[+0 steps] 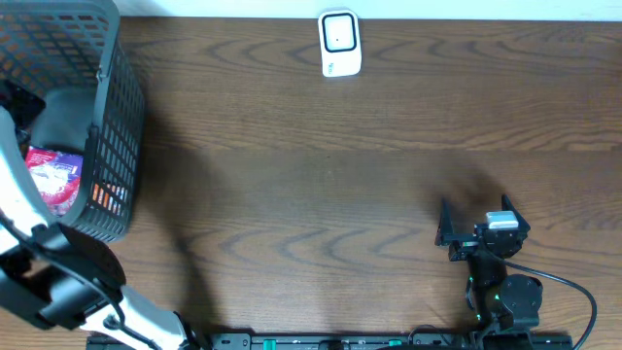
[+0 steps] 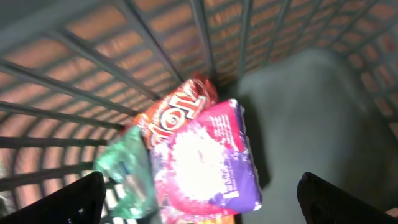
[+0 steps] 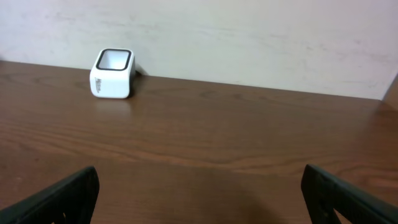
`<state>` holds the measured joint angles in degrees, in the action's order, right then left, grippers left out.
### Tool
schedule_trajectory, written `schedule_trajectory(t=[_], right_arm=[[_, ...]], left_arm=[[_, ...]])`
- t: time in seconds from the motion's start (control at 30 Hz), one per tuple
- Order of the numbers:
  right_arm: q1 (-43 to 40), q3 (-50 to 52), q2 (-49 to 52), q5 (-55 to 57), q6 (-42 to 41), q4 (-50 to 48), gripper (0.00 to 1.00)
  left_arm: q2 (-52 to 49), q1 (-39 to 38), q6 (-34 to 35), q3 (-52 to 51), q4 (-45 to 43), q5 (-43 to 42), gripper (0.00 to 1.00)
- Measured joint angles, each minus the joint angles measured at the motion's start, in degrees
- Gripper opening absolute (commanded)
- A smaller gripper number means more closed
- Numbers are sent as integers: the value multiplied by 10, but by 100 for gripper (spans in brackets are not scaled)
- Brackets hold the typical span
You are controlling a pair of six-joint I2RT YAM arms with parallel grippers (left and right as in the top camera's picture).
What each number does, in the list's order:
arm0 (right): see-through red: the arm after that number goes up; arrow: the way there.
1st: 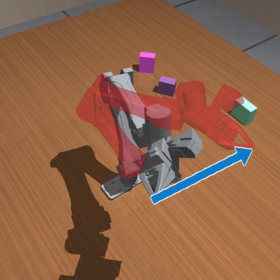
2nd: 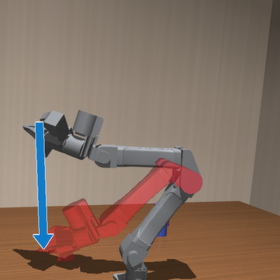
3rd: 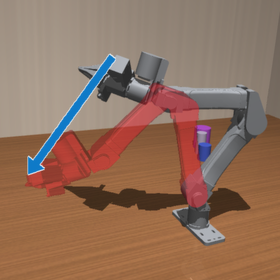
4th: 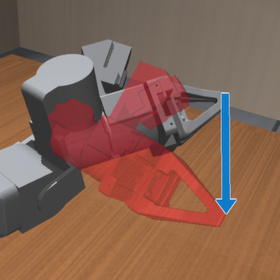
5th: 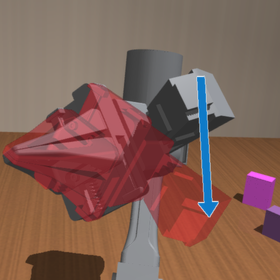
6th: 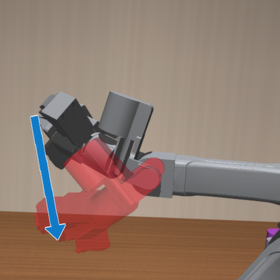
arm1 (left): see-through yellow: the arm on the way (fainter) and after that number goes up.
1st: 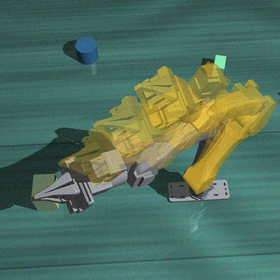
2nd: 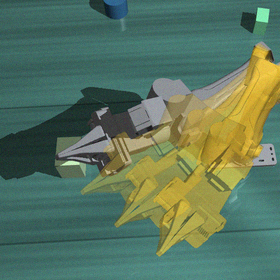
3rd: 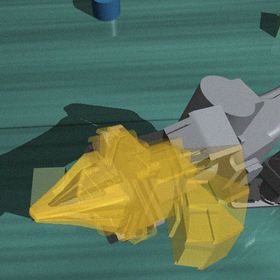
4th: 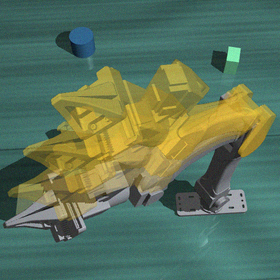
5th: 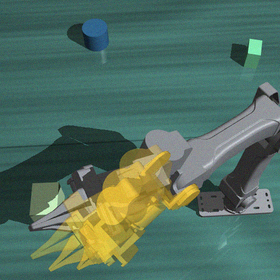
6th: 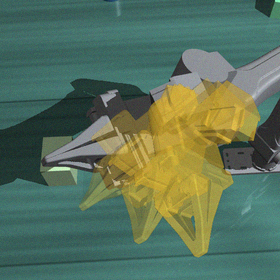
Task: Scan the item barcode
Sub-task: 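Reach the left gripper into the basket and grasp the pink-purple bag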
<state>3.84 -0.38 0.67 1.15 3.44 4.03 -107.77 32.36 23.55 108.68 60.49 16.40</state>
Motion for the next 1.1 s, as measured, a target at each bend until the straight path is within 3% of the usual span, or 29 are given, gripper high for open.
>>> schedule_trajectory(t=[0.4,0.8,1.0,1.03,1.1], right_arm=[[0,0,0,0,0,0,99],[0,0,0,0,0,0,99],[0,0,0,0,0,0,99],[0,0,0,0,0,0,99],[0,0,0,0,0,0,99]], left_arm=[[-116,0,35,0,28,-30,98],[-123,-2,87,-72,-3,-33,98],[-123,-12,98,-112,-41,-34,77],[-123,-14,97,-118,-47,-33,72],[-123,-17,99,-130,-58,-30,51]])
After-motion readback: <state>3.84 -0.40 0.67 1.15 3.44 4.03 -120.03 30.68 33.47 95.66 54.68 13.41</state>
